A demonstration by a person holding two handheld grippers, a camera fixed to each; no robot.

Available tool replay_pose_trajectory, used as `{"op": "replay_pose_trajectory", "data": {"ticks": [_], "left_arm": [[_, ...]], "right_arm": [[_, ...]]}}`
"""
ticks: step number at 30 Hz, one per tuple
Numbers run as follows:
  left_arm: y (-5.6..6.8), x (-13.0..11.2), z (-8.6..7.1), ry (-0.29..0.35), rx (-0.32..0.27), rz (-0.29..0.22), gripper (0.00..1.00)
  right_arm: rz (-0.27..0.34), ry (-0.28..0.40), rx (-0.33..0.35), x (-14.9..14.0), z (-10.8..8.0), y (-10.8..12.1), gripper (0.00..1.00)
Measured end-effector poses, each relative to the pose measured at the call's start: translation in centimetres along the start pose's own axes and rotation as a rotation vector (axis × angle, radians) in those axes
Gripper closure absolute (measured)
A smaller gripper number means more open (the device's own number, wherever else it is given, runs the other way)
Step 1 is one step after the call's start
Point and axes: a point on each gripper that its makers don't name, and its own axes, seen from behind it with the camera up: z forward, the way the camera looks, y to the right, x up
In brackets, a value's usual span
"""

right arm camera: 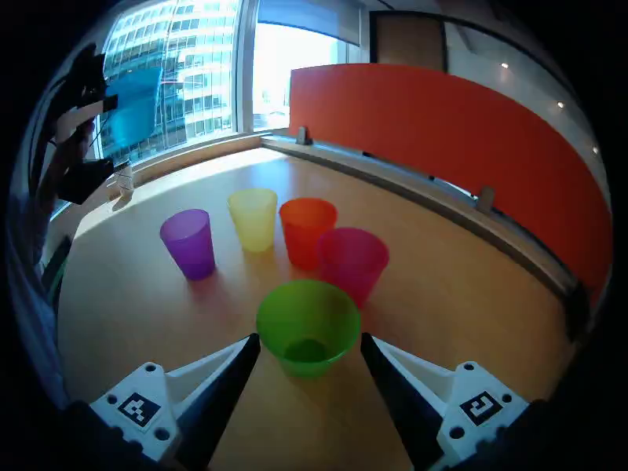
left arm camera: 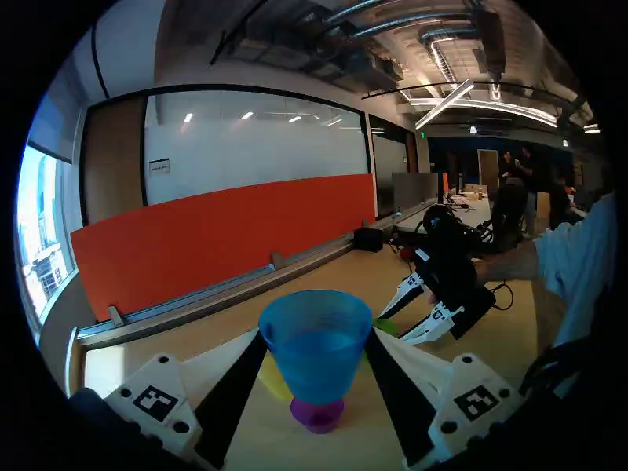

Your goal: Pour water

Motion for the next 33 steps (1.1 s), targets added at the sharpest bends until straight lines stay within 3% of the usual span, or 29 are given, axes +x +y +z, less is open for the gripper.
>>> {"op": "replay_pose_trajectory", "data": {"ticks": [8,12,18,33], "left_arm": [[-0.2,-0.3,-0.3,-0.005,0.005,0.002,0.14],[-0.3,-0.4,-0.3,-0.006,0.005,0.000,0.14],[-0.3,-0.4,-0.4,-0.006,0.005,-0.001,0.14],[-0.3,-0.1,-0.6,0.010,0.013,-0.007,0.14]], "right_arm": [[-0.008,-0.002,0.008,0.4,1.4,-0.3,0.00],[-0.010,-0.004,0.000,0.3,1.6,0.0,0.07],[-0.002,0.006,-0.009,0.4,1.5,0.2,0.09],[-0.031,0.105,-0.015,3.9,-2.2,-0.7,0.09]]}}
